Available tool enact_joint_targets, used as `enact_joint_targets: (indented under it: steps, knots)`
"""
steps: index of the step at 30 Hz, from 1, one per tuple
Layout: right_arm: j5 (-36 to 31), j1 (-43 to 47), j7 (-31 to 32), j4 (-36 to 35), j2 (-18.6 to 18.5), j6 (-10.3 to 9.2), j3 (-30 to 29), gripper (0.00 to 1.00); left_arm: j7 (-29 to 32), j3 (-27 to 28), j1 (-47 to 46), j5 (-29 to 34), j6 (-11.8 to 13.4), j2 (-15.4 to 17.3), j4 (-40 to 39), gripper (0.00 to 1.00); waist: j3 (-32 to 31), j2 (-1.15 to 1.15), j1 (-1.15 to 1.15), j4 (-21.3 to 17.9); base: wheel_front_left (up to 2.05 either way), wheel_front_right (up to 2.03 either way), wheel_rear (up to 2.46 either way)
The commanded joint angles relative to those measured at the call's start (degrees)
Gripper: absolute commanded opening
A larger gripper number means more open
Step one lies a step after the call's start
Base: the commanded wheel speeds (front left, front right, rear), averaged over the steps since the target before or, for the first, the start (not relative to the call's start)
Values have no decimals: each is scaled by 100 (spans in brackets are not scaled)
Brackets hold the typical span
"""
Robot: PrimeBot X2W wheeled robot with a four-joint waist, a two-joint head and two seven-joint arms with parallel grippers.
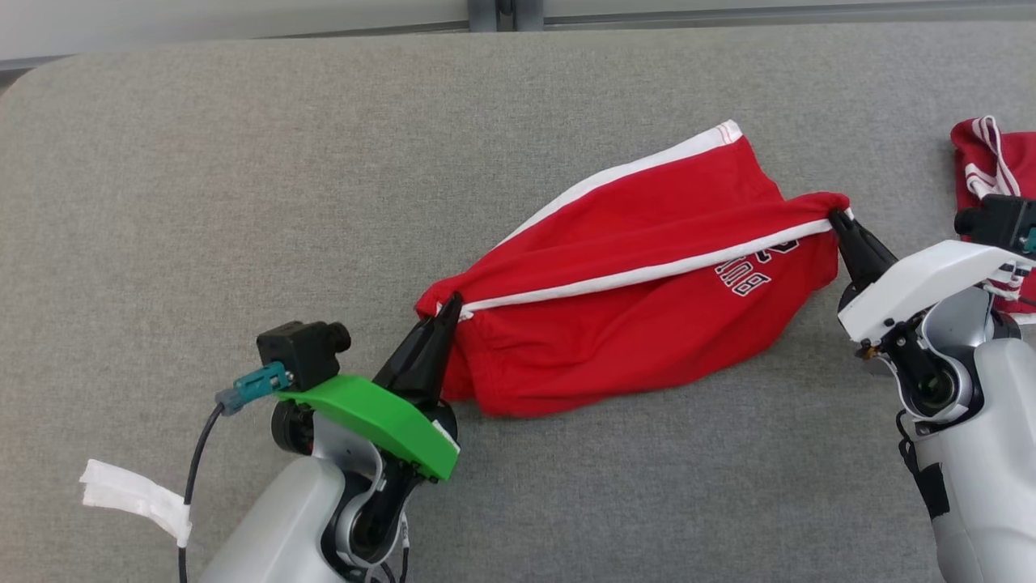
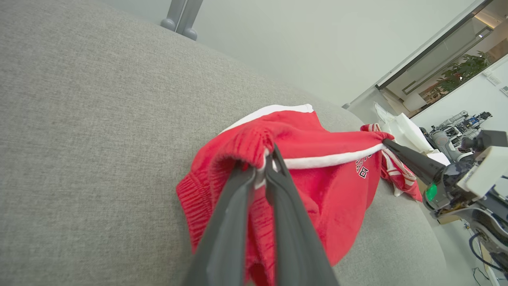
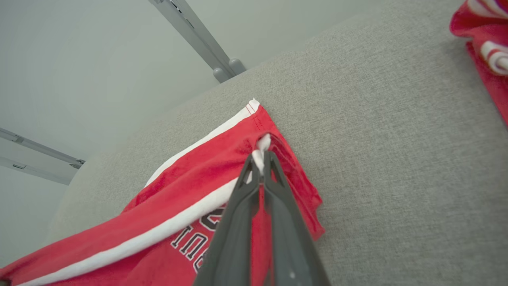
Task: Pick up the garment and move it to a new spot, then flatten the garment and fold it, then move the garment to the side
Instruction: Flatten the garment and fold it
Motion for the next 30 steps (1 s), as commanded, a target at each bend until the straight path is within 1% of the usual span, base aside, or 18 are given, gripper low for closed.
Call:
enact_joint_targets:
  steps: [1,5,8,18,28,29,30]
  knots:
    - [-64,-100,26,37,-4,-9,-22,0,-24,17,-161,57,-16,-24,108,0,88,0,0,27,0,0,0]
    - [-160,-275,78,83,46,-8,13,0,-92,25,-322,76,-62,-91,355,0,145,0,0,-10,0,0,0]
    - [-203,-365,118,112,30,-7,43,0,-161,43,-406,122,-44,-101,481,0,183,0,0,-10,0,0,0]
    - [-286,-654,185,173,41,-7,50,0,-318,84,-521,58,-91,-209,683,0,246,0,0,66,0,0,0]
    - [-462,-787,114,365,49,-7,67,0,-366,71,-669,11,-170,-283,973,0,342,0,0,61,0,0,0]
    - [-494,-799,93,384,44,-7,83,0,-366,65,-699,10,-174,-292,1013,1,357,0,0,60,0,0,0]
    - [-540,-803,51,392,36,-7,106,15,-370,64,-718,9,-184,-297,1043,6,368,0,0,59,0,0,0]
